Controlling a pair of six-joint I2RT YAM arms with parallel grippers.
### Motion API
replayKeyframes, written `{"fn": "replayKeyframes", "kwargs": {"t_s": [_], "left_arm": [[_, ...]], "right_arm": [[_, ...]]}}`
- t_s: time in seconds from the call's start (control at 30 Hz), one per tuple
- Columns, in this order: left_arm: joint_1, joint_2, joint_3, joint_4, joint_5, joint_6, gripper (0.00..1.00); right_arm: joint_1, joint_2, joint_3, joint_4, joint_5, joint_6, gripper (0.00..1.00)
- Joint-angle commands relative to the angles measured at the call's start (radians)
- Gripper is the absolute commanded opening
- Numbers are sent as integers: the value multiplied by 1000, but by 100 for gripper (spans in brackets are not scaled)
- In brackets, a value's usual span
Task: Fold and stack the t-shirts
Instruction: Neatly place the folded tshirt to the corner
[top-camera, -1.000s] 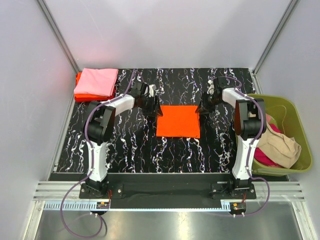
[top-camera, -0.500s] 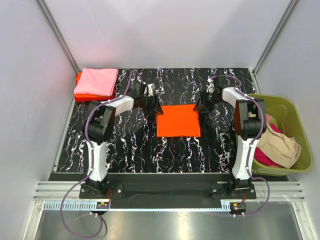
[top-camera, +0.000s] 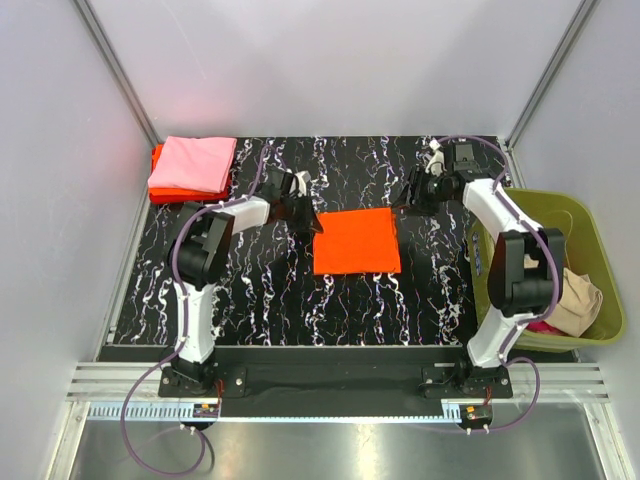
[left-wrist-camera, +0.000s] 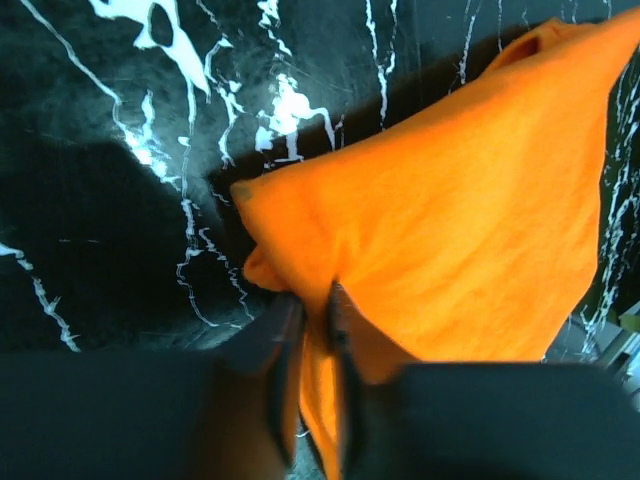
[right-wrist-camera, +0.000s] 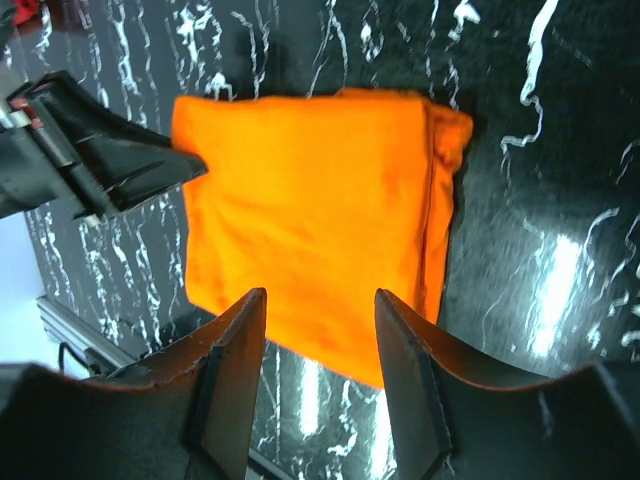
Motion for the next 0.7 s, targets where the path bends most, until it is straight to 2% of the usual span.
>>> {"fn": "replayKeyframes", "kwargs": {"t_s": [0.0, 0.03, 0.07, 0.17, 0.4, 0.67], "left_arm": [[-17, -30, -16, -28, -88, 19, 10], [-23, -61, -9, -48, -111, 23, 1], [-25, -78, 4, -75, -137, 42, 0], [-37, -136, 61, -198, -214, 91, 0], [-36, -248, 106, -316, -273, 166, 0], [0, -250, 260, -506, -394, 322, 0]], "right_arm": [[-2, -93, -38, 12, -25, 22, 55], [0, -106, -51, 10, -31, 25, 55], [1, -132, -59, 10, -36, 29, 55], [1, -194, -97, 10, -53, 31, 55], [1, -312, -162, 12, -82, 45, 56], [6, -381, -174, 16, -136, 68, 57]]}}
